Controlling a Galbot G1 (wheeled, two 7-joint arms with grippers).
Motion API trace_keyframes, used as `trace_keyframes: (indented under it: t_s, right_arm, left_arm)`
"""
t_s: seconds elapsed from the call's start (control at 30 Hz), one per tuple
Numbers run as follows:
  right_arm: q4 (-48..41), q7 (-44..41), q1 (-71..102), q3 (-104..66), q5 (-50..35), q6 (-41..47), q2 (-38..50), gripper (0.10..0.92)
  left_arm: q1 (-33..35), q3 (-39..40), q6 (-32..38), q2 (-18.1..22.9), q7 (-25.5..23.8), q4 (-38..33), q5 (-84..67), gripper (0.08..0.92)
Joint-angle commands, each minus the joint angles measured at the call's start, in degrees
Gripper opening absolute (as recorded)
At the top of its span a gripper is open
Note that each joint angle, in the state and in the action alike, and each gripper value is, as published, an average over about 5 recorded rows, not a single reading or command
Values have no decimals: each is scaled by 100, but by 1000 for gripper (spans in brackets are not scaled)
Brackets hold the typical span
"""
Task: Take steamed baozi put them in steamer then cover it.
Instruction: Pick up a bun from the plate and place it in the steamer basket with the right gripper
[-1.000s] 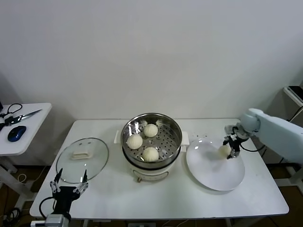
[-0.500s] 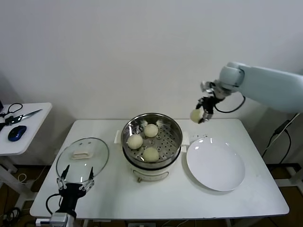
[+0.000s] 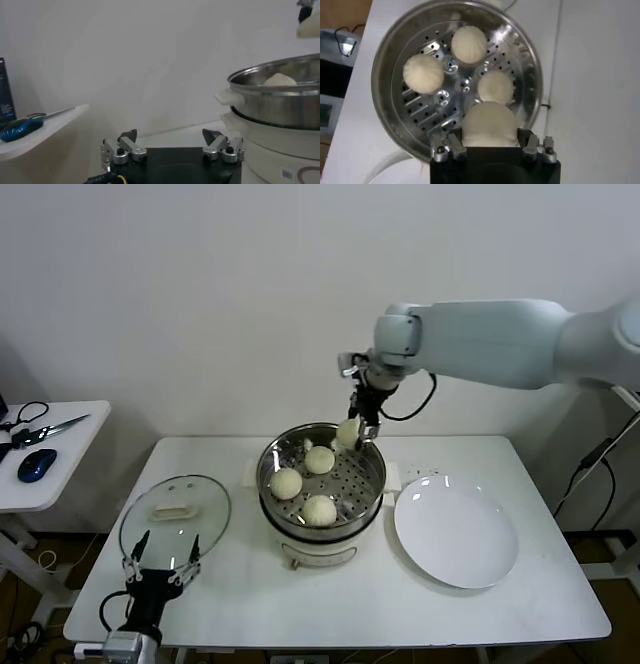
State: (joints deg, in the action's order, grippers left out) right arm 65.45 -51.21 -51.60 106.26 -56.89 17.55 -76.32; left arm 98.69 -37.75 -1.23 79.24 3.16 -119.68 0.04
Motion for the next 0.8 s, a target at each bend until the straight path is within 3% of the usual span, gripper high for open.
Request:
trace_keyframes:
  t_s: [0.03, 0.8]
  right_arm:
    - [-205, 258, 768, 269, -119, 172, -612, 704]
    - [-417, 120, 983, 214, 247, 132, -459, 737]
  left_arm:
    - [-18, 5, 5, -40, -3, 43, -83, 823]
    - [-148, -8, -60, -91, -6, 122, -59, 823]
